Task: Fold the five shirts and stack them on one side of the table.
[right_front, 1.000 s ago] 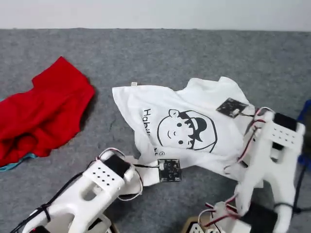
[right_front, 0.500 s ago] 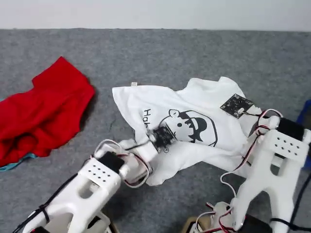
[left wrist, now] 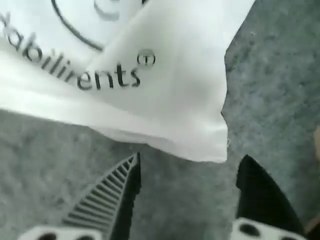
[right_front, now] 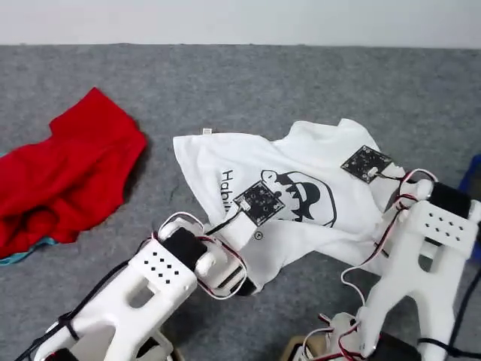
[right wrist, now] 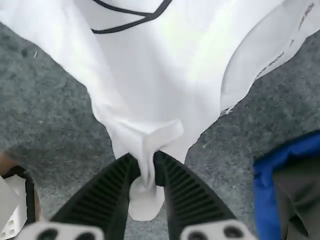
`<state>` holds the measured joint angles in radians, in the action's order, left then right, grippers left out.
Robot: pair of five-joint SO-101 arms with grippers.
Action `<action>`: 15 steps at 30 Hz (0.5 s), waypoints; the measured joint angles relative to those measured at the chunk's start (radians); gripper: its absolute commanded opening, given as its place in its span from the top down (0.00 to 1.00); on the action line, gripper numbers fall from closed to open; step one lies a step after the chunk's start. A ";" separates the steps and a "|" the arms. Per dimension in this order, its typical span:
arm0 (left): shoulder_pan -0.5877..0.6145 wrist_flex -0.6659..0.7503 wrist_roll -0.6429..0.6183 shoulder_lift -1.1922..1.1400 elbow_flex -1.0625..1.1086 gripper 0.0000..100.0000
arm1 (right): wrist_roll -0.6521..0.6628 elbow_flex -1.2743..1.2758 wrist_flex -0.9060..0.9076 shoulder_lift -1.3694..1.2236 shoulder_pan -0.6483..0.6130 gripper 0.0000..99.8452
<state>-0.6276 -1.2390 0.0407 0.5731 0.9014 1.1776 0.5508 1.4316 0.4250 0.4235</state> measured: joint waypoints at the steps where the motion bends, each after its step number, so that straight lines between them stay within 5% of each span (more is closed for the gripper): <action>1: -0.003 -0.005 -0.015 -0.005 -0.008 0.69 | 0.000 0.000 0.000 0.000 0.000 0.99; 15: -0.170 -0.069 0.052 -0.282 -0.204 0.71 | 0.000 0.000 0.000 0.000 0.000 0.99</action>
<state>-0.7979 -1.3080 0.0928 0.2908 0.6974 1.1776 0.5508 1.4316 0.4250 0.4235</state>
